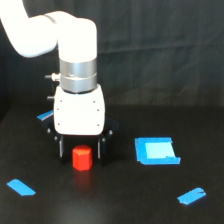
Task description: Pick up the red object from the table
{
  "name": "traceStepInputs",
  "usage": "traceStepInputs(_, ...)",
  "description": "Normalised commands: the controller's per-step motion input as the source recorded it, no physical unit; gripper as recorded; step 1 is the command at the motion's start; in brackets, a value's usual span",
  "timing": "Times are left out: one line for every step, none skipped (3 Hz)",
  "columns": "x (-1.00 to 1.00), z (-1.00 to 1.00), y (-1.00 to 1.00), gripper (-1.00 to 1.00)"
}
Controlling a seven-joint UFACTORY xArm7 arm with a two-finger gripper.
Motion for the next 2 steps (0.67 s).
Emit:
traceStepInputs(0.07, -0.19, 0.10, -1.00)
traceStepInputs(0.04, -0.18, 0.07, -1.00)
